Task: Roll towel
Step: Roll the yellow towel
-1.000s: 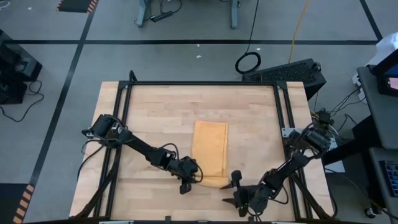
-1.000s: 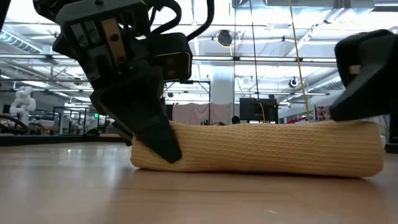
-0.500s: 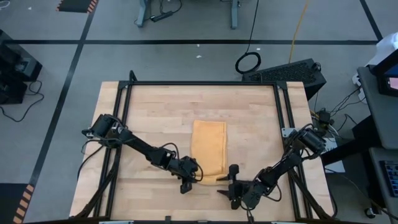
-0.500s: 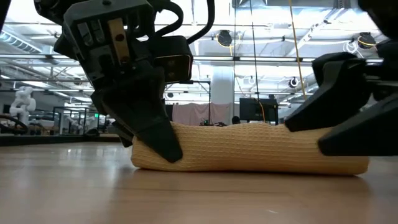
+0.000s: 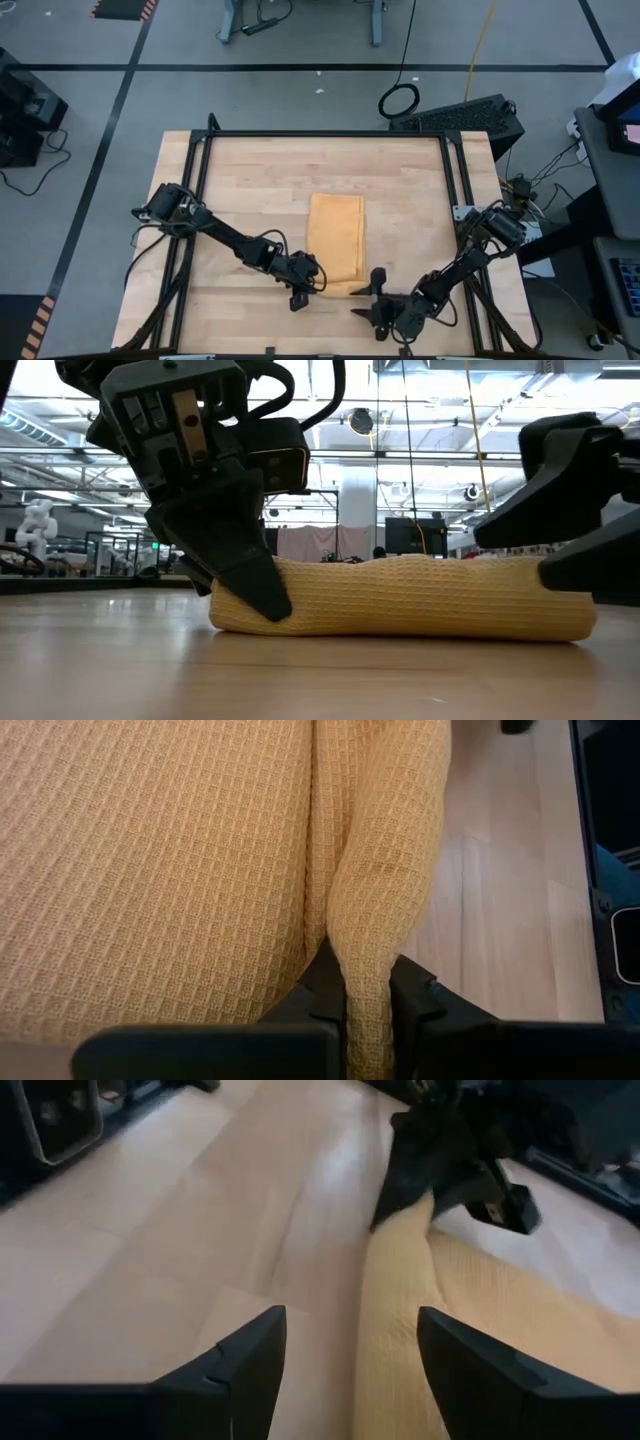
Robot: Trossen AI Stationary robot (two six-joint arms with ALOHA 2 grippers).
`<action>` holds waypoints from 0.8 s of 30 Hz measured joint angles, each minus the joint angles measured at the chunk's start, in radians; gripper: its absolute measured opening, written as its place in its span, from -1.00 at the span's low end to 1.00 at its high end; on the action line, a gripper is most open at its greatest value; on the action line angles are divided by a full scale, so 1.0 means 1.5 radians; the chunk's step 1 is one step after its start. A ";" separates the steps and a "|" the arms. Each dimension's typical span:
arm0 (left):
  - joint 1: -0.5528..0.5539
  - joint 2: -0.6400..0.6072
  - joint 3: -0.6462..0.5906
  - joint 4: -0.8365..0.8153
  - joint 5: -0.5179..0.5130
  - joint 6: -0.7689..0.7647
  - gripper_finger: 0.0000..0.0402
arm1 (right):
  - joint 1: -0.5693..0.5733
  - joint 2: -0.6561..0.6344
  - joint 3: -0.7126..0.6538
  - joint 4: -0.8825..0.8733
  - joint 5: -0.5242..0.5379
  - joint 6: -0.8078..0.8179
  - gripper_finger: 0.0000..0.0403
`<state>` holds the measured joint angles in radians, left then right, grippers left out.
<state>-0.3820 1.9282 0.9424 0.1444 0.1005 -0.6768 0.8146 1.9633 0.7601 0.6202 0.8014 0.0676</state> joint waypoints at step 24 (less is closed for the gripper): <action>-0.046 0.000 -0.001 0.020 -0.104 0.041 -0.28 | -0.072 -0.003 0.001 -0.142 -0.077 0.235 -0.25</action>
<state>-0.4511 1.9284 0.9405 0.1743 -0.0559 -0.6157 0.7071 1.9587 0.7609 0.4073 0.6856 0.4198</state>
